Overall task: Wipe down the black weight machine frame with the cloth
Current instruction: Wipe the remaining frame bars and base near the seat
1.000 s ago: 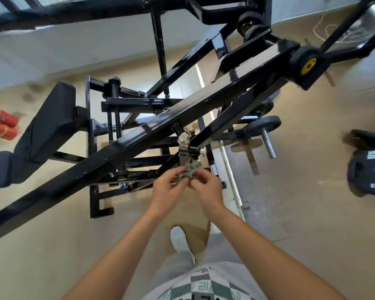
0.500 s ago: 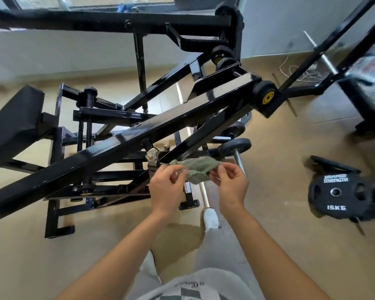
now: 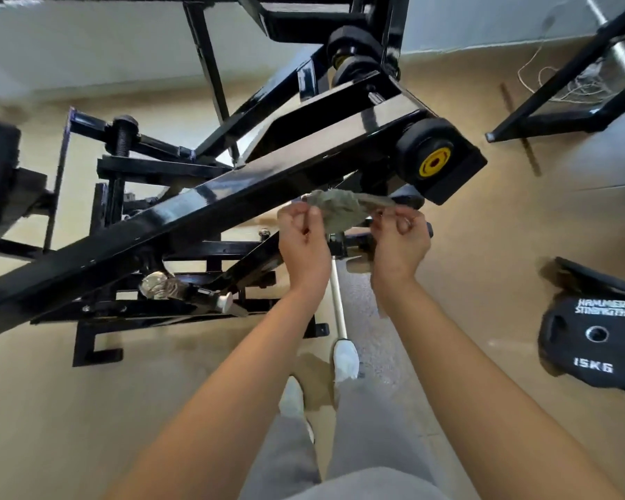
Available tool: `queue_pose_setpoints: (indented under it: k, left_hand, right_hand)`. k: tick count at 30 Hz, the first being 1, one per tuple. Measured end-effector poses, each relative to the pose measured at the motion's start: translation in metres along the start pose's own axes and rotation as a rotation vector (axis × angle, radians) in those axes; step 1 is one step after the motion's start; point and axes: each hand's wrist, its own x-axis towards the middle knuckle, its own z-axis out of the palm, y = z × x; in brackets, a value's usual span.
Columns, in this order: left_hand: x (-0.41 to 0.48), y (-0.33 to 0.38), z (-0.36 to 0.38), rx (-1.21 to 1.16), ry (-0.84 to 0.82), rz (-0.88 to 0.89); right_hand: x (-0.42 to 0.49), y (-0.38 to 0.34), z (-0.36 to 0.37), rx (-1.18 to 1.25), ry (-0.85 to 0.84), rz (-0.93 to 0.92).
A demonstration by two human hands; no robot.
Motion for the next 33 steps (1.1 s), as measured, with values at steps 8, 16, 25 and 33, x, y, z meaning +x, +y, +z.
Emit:
queue_pose_setpoints:
  k: [8, 16, 25, 33]
  left_hand:
    - [0.035, -0.043, 0.010, 0.412, -0.326, 0.342]
    - [0.042, -0.075, -0.007, 0.564, -0.261, 0.474]
    - [0.044, -0.049, 0.026, 0.544, -0.339, 0.717]
    - [0.052, -0.058, 0.023, 0.619, -0.336, 0.767]
  right_hand:
    - [0.008, 0.029, 0.004, 0.018, -0.056, -0.027]
    - [-0.006, 0.058, 0.006, -0.127, -0.254, -0.101]
    - [0.006, 0.042, 0.003, 0.017, -0.212, -0.266]
    - [0.026, 0.039, -0.001, 0.121, -0.225, -0.198]
